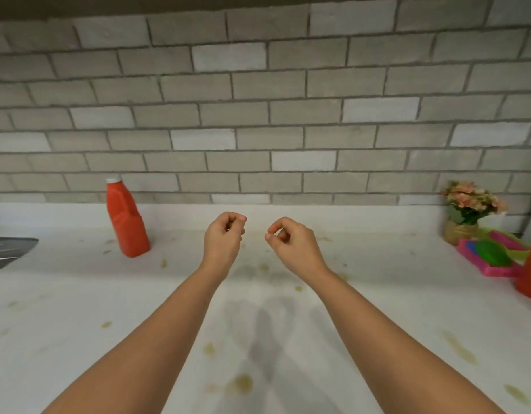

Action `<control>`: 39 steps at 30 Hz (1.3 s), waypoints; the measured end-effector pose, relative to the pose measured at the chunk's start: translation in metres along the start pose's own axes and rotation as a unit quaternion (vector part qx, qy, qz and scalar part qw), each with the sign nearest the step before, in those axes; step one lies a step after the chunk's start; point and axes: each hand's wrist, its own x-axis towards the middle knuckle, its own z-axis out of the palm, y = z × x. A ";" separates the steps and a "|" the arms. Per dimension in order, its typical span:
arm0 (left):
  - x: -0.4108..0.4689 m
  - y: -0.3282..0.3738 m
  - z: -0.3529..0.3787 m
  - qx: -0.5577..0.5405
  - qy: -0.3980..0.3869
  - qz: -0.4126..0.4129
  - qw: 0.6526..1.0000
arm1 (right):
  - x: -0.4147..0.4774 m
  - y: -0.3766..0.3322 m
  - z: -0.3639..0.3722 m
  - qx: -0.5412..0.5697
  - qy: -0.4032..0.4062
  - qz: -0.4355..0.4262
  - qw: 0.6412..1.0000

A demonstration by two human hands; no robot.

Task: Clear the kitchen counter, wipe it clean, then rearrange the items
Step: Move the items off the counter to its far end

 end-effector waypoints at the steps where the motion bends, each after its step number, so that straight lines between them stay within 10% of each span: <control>1: 0.004 -0.006 -0.021 0.005 0.010 -0.004 1.000 | 0.002 -0.007 0.019 0.005 -0.012 -0.002 1.000; 14: 0.062 -0.068 -0.191 0.052 0.127 -0.078 0.987 | 0.069 -0.058 0.202 0.035 -0.154 -0.036 0.987; 39: 0.234 -0.182 -0.305 0.137 0.011 -0.119 0.983 | 0.225 -0.106 0.415 0.027 -0.122 0.098 0.987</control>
